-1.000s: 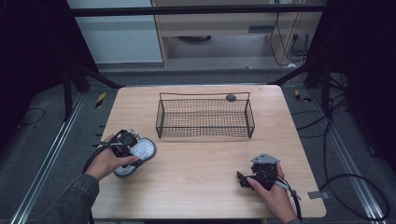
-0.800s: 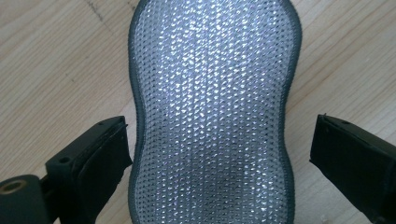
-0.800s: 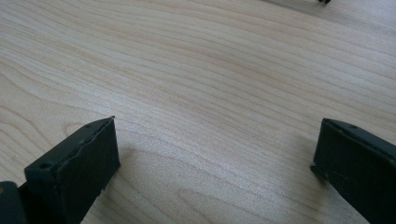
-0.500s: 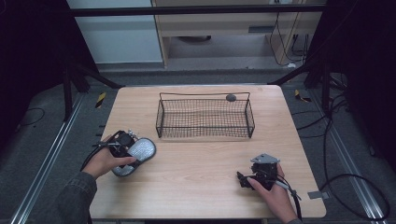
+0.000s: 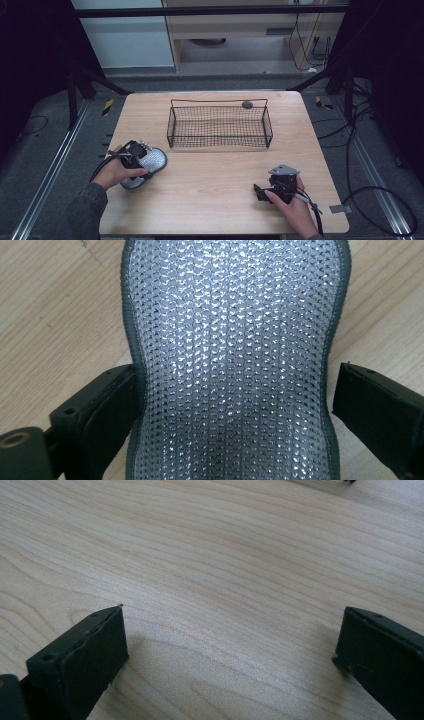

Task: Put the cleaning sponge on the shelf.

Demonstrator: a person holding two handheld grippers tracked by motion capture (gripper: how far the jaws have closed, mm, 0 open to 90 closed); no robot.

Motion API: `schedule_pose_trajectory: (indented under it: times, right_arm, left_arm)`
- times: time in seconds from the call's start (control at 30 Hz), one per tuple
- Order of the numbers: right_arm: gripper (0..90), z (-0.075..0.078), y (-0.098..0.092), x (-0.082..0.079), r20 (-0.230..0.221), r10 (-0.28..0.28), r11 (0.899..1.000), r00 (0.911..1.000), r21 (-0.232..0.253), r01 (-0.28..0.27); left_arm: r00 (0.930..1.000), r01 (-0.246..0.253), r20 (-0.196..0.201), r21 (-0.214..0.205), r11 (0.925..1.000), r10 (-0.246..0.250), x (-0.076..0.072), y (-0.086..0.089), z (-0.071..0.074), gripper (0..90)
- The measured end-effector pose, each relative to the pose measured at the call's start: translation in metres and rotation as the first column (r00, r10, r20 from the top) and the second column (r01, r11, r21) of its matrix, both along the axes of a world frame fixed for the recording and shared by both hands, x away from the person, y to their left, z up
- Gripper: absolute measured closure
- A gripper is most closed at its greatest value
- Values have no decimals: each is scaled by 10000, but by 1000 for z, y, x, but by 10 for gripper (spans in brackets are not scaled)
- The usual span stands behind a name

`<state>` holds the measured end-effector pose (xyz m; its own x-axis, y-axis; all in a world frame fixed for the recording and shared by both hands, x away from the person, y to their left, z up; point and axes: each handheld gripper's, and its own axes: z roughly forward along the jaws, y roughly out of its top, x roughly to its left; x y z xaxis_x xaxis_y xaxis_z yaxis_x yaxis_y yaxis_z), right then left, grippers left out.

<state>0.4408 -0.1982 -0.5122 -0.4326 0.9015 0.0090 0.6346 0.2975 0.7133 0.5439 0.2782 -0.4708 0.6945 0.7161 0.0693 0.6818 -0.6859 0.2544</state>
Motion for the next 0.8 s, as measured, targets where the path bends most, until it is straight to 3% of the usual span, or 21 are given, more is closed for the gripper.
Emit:
schedule_pose_trajectory:
  times: [0.33, 0.5, 0.6, 0.8]
  right_arm:
    - [4, 0, 0, 0, -13, -10, 10000, 10000, 29, 10]
    - [4, 0, 0, 0, -17, -1, 10000, 10000, 34, 1]
    - [4, 0, 1, 0, -26, -13, 10000, 10000, 47, 13]
    - [4, 0, 1, 0, -27, 8, 10000, 10000, 24, -8]
  left_arm:
    - [9999, -56, 123, -129, 9999, 57, 3, 2, -1, 28]
    - [9986, -41, 524, -360, 9993, 60, 2, 4, 5, 35]
    - [9996, -121, 241, -408, 9991, 130, 6, 6, 1, 20]
    - [10000, -29, 65, -280, 9996, 30, 9, 6, -5, 17]
